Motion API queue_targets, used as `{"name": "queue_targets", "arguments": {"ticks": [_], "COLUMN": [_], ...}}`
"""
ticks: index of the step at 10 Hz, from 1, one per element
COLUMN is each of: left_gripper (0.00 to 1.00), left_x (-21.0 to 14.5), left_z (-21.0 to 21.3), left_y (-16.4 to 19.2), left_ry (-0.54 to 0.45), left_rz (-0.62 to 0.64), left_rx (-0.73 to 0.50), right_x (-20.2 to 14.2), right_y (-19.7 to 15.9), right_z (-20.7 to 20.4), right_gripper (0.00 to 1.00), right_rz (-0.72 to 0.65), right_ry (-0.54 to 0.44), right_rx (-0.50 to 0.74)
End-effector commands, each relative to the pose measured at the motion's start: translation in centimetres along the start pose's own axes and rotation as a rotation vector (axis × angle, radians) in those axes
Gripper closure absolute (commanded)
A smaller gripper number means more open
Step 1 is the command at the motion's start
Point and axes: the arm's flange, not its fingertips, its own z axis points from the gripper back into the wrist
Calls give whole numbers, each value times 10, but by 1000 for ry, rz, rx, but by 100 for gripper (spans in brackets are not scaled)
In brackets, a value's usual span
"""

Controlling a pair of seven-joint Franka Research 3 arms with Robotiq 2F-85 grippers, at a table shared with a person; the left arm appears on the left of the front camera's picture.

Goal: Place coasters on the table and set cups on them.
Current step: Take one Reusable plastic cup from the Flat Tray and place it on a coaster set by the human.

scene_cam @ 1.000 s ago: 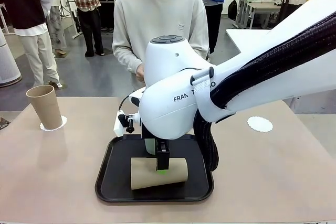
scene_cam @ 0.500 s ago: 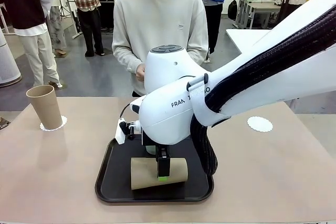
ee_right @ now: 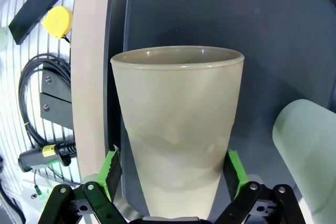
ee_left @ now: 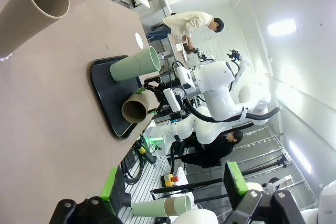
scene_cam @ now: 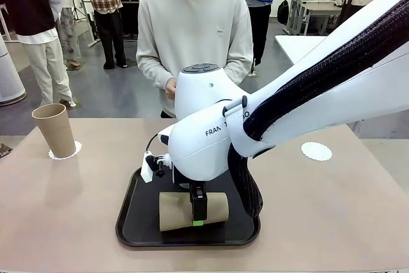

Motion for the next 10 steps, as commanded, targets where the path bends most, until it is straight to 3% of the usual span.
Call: {"name": "queue_targets", "arguments": {"ticks": [1,2,3,4,5,6,8,9,10], "left_gripper": [0,0,0,0,0,0,0,0,0], "left_x": [-1,-1,-1,-1,-1,-1,-1,-1,-1], "left_z": [1,1,1,1,1,1,1,1,1], "left_y": [-2,-2,-2,-2,-2,-2,-2,-2,-2], "left_ry": [-3,-3,-3,-3,-3,-3,-3,-3,-3], "left_rz": [-5,-5,-5,-5,-5,-5,-5,-5,-5], "left_rx": [-7,-7,-7,-7,-7,-7,-7,-7,-7], "right_x": [-1,-1,-2,-2,-2,-1,-2,-2,-3], "right_y": [1,0,0,0,0,0,2,2,2], "right_z": [-1,-1,-2,-2,-2,-2,-2,-2,-1], "right_gripper": [0,0,6,60,66,100,100,80,81], "right_rz": [18,20,26,28,28,27,27,25,21], "right_ry": [-23,-28,-28,-29,-31,-35,-36,-36,-38], "right_rx": [5,5,11,18,17,13,5,2,-2]}}
